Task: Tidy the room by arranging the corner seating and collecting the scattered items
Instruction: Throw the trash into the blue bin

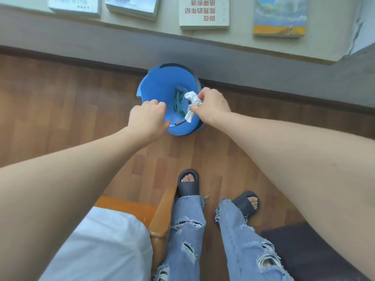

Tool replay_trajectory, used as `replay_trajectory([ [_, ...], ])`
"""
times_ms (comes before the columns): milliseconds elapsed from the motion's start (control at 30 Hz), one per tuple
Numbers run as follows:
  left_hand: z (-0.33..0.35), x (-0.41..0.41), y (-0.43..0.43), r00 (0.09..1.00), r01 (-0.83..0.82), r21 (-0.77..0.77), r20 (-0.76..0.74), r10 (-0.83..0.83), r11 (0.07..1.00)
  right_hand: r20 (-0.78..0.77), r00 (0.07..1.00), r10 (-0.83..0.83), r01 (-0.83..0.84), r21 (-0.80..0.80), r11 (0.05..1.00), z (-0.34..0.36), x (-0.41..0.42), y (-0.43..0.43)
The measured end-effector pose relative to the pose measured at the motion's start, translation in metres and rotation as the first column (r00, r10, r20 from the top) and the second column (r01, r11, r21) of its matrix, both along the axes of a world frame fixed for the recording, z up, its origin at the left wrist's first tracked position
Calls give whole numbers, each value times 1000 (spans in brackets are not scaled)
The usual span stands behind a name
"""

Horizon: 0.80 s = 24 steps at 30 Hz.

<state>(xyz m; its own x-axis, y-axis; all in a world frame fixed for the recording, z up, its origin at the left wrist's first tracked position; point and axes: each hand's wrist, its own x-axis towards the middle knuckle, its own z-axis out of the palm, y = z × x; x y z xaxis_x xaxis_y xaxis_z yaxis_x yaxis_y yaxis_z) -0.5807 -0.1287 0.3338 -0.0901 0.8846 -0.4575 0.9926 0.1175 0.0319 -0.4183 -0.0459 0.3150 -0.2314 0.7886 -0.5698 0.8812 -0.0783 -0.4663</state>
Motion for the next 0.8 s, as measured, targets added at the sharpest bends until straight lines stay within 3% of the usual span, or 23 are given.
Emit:
replay_trajectory([
  [233,-7,-27,-12,999,-43,-22,-2,43,999,-21,998,-55,56,15,998,-4,-39,3],
  [500,-2,-21,-10,999,-42,-21,30,43,999,92,987,133,-130,-35,991,1,-24,-4],
  [800,63,18,2,997,-24,20,70,23,1000,104,959,264,-269,35,963,63,20,-13],
])
